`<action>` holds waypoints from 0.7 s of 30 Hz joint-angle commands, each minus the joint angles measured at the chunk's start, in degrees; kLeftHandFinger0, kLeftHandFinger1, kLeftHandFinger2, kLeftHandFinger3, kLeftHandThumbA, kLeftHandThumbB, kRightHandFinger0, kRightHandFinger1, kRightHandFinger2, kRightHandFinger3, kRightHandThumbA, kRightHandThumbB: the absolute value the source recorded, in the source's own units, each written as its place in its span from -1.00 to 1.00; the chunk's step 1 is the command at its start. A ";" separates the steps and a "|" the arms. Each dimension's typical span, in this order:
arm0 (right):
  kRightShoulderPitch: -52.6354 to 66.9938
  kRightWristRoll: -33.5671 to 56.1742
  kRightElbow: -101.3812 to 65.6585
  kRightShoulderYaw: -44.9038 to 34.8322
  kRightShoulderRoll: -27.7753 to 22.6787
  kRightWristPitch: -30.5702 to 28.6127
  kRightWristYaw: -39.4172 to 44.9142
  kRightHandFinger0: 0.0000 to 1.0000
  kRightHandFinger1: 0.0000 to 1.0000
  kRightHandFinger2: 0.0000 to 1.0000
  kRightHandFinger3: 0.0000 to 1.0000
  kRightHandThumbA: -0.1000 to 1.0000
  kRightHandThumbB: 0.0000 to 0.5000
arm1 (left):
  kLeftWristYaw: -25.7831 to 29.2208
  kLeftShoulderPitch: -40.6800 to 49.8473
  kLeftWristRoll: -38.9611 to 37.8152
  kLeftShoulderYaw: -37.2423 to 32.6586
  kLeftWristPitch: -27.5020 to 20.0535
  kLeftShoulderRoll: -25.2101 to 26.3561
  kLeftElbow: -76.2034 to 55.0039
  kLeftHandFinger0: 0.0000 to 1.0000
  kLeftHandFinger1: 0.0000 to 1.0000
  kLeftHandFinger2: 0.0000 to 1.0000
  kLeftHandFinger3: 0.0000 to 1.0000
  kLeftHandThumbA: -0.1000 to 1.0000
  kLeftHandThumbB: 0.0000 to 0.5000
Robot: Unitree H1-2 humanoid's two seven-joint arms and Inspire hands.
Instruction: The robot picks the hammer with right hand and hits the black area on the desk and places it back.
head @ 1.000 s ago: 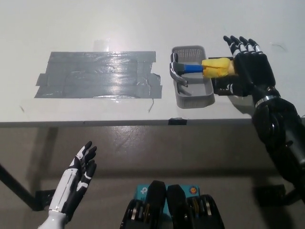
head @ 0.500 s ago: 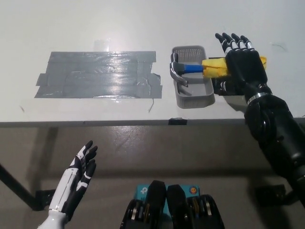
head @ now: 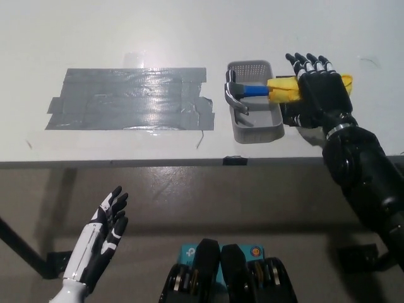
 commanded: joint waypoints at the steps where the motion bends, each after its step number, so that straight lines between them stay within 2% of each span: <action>1: -5.72 -0.35 2.40 0.97 0.34 -1.59 -2.90 1.00 1.00 1.00 1.00 0.92 0.56 | -0.69 0.68 -0.80 0.58 -1.31 1.09 -2.34 1.00 1.00 1.00 1.00 0.78 -0.37; 3: -7.19 -1.81 7.00 2.70 0.88 -4.32 -8.46 1.00 1.00 1.00 1.00 0.77 0.57 | -0.70 0.87 -0.93 0.74 -1.42 1.25 -2.60 1.00 1.00 1.00 1.00 0.79 -0.33; 6: -7.70 -1.30 8.27 3.40 0.93 -4.74 -9.51 1.00 1.00 1.00 1.00 0.76 0.58 | -0.69 0.87 -0.95 0.72 -1.40 1.26 -2.62 1.00 1.00 1.00 1.00 0.79 -0.33; 7: -9.75 -8.24 14.44 8.75 0.95 -8.93 -29.36 0.65 0.49 0.41 0.80 -0.58 0.02 | -0.61 1.00 -1.19 0.84 -2.01 1.24 -2.28 1.00 1.00 1.00 1.00 0.79 -0.33; 8: -10.07 -8.90 15.34 9.52 0.96 -9.43 -31.79 -0.91 -0.66 -0.13 0.18 -0.96 0.13 | -0.59 1.01 -1.21 0.85 -2.08 1.25 -2.25 1.00 1.00 1.00 1.00 0.79 -0.33; 9: -11.48 -10.18 16.99 11.57 0.52 -11.57 -34.00 -1.00 -0.99 -0.51 -0.57 -1.00 0.10 | -0.54 1.01 -1.04 0.83 -2.09 1.28 -2.38 1.00 1.00 1.00 1.00 0.79 -0.35; 10: -12.07 -9.78 17.44 11.85 0.38 -12.87 -33.73 -1.00 -0.90 -0.28 -0.64 -1.00 0.02 | -0.60 0.89 -1.11 0.93 -1.92 1.43 -2.50 1.00 1.00 1.00 1.00 0.79 -0.36; 11: -12.25 -9.52 17.81 12.23 0.38 -13.04 -34.04 -1.00 -0.78 0.03 -0.51 -1.00 -0.02 | -0.61 0.88 -1.12 0.94 -1.90 1.44 -2.50 1.00 1.00 1.00 1.00 0.79 -0.36; 12: -12.37 -9.38 18.12 12.47 0.41 -13.10 -34.34 -1.00 -0.76 0.08 -0.45 -1.00 -0.03 | -0.61 0.88 -1.12 0.94 -1.90 1.44 -2.50 1.00 1.00 1.00 1.00 0.80 -0.36; 13: -12.51 -9.20 18.47 12.77 0.44 -13.17 -34.71 -1.00 -0.74 0.12 -0.36 -1.00 -0.03 | -0.61 0.88 -1.12 0.94 -1.90 1.44 -2.50 1.00 1.00 1.00 1.00 0.80 -0.36; 14: -12.65 -8.97 18.16 12.88 0.09 -13.31 -33.88 -1.00 -0.77 0.05 -0.25 -1.00 -0.06 | -0.57 0.81 -1.07 0.95 -2.08 1.45 -2.39 1.00 1.00 1.00 1.00 0.79 -0.39; 15: -12.82 -8.68 17.61 12.98 -0.46 -13.49 -32.55 -1.00 -0.85 -0.08 -0.29 -1.00 -0.07 | -0.52 0.70 -1.00 0.96 -2.33 1.46 -2.23 1.00 1.00 1.00 1.00 0.79 -0.38; 16: -12.94 -8.53 17.91 13.24 -0.43 -13.57 -32.88 -1.00 -0.88 -0.12 -0.34 -1.00 -0.07 | -0.52 0.70 -1.00 0.96 -2.34 1.46 -2.23 1.00 1.00 1.00 1.00 0.79 -0.38; 17: -12.74 -8.00 17.63 12.99 -0.79 -14.35 -33.20 -1.00 -0.83 -0.07 -0.43 -1.00 0.00 | -0.56 0.85 -0.99 1.06 -2.17 1.63 -2.15 1.00 1.00 1.00 1.00 0.80 -0.36; 19: -12.78 -7.22 17.91 12.69 -1.37 -15.25 -33.73 -1.00 -0.77 0.03 -0.43 -1.00 -0.01 | -0.58 0.67 -1.06 1.07 -2.02 1.61 -1.88 1.00 1.00 1.00 1.00 0.82 -0.31; 21: -12.62 -5.22 18.18 11.60 -1.61 -17.55 -33.23 -1.00 -0.78 0.04 -0.45 -1.00 0.02 | -0.52 0.64 -0.86 1.07 -2.17 1.64 -1.76 1.00 1.00 1.00 1.00 0.83 -0.31</action>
